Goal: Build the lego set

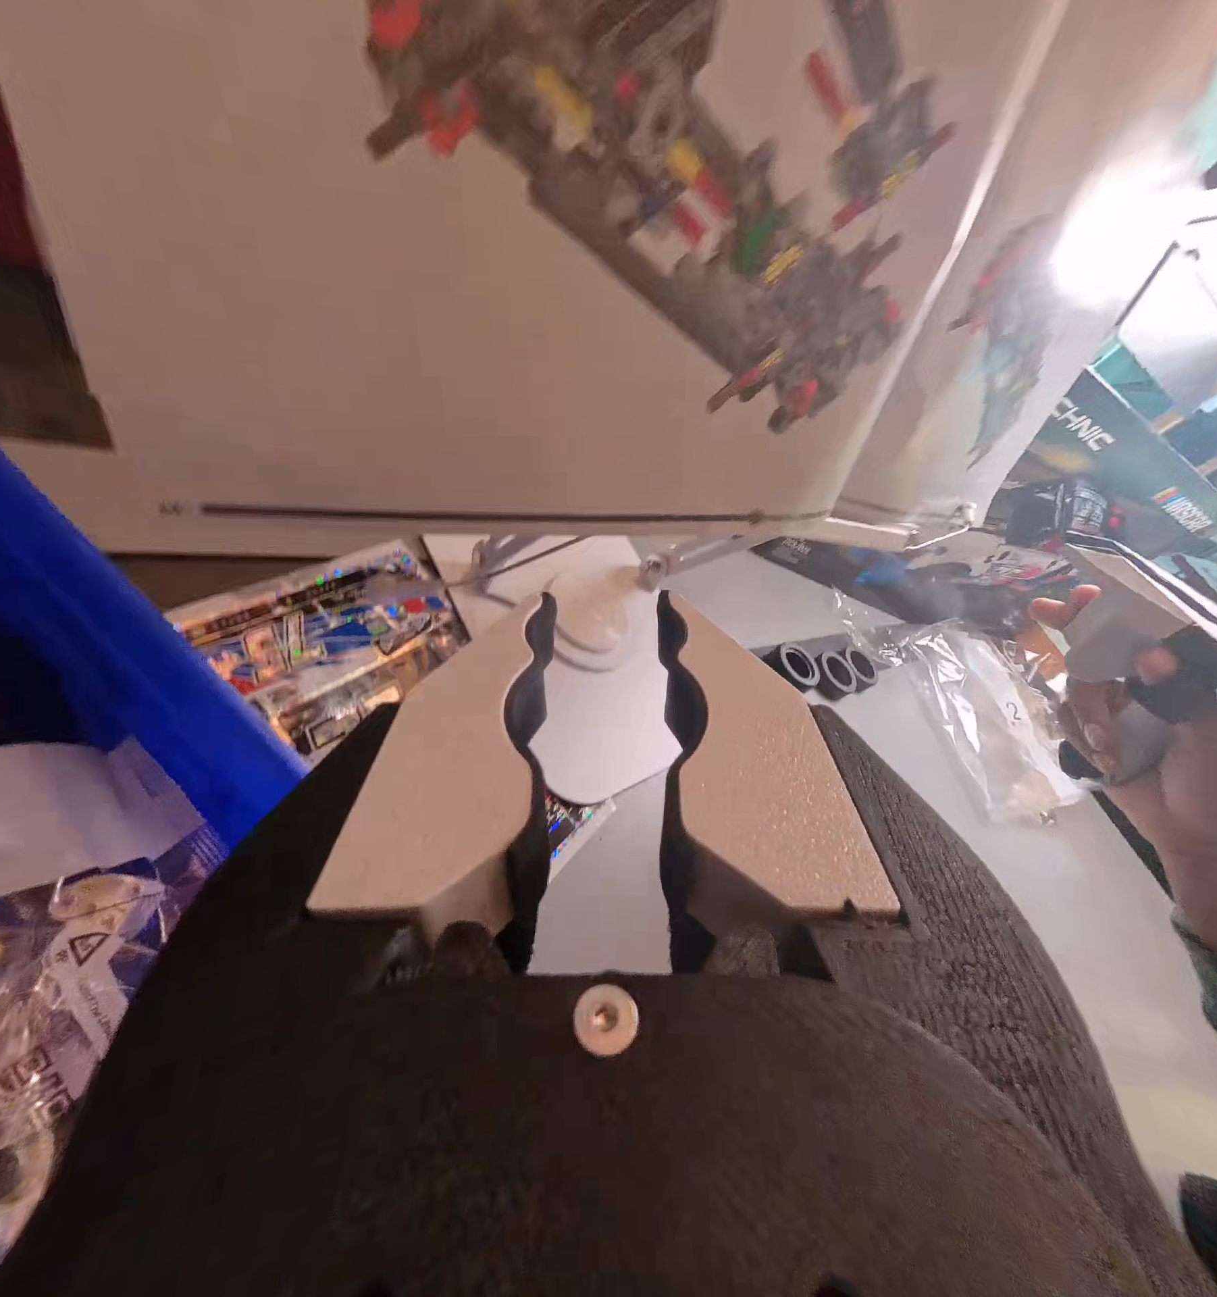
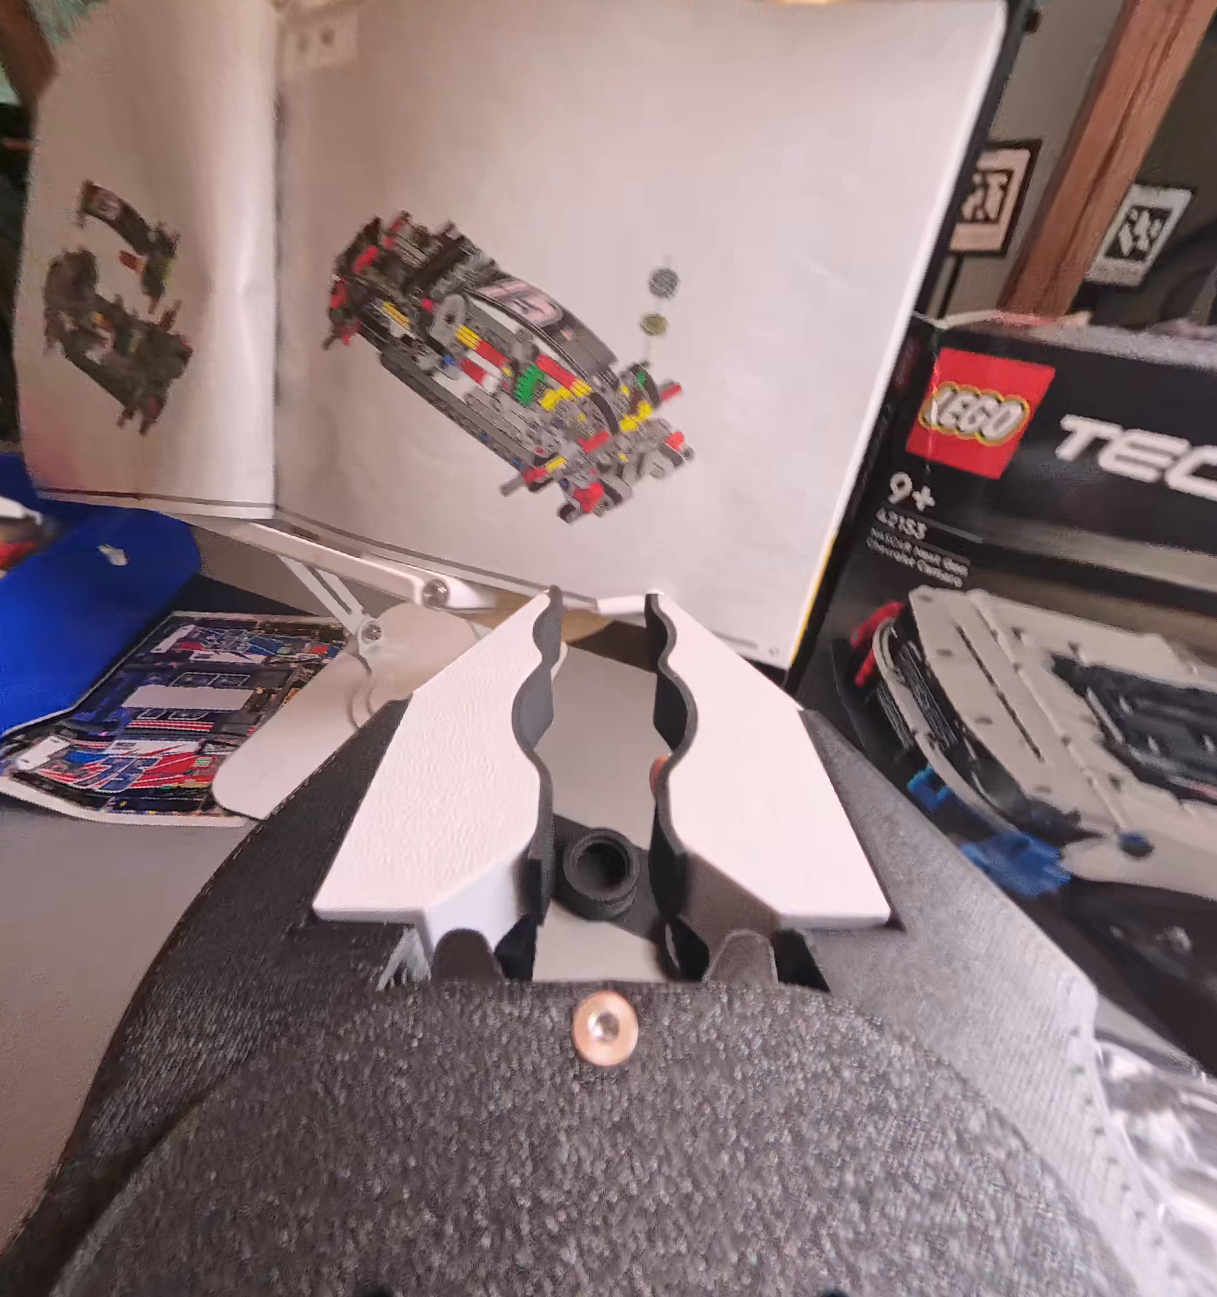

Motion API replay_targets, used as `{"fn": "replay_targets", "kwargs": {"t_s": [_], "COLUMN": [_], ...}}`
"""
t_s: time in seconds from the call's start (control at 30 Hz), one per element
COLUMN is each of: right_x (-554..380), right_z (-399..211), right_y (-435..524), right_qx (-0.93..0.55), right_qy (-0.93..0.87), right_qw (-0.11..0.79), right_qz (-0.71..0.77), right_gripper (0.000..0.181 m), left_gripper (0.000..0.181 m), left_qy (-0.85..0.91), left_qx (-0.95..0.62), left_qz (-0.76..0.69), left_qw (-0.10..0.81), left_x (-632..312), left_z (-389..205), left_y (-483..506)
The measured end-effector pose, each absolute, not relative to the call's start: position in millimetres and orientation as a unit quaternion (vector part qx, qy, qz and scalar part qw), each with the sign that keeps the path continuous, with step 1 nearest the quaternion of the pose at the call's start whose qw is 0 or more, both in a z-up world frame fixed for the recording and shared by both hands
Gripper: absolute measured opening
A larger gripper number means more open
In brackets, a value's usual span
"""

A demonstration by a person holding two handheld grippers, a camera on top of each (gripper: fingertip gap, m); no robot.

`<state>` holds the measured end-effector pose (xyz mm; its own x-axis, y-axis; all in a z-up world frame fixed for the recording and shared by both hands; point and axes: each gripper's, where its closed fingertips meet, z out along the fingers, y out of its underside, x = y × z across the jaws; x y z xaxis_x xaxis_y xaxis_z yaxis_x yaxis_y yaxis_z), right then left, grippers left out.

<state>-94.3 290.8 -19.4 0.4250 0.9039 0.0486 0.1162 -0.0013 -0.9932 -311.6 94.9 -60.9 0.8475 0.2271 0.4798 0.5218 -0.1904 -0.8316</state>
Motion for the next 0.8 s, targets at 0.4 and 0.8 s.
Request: {"fn": "replay_targets", "kwargs": {"t_s": [0.4,0.8], "right_x": [-122.1,-152.6], "right_z": [-82.5,49.0], "right_y": [297.1,331.3], "right_qx": [-0.644,-0.599], "right_qy": [-0.505,-0.451], "right_qw": [0.523,0.618], "right_qz": [0.239,0.236], "right_gripper": [0.014,0.092], "left_gripper": [0.022,0.011], "left_qy": [-0.020,0.073], "left_qx": [-0.766,-0.780], "left_qz": [0.095,0.126], "left_qw": [0.636,0.609], "left_x": [-257.6,-232.6], "left_z": [-21.8,-29.1], "left_y": [133.5,197.1]}}
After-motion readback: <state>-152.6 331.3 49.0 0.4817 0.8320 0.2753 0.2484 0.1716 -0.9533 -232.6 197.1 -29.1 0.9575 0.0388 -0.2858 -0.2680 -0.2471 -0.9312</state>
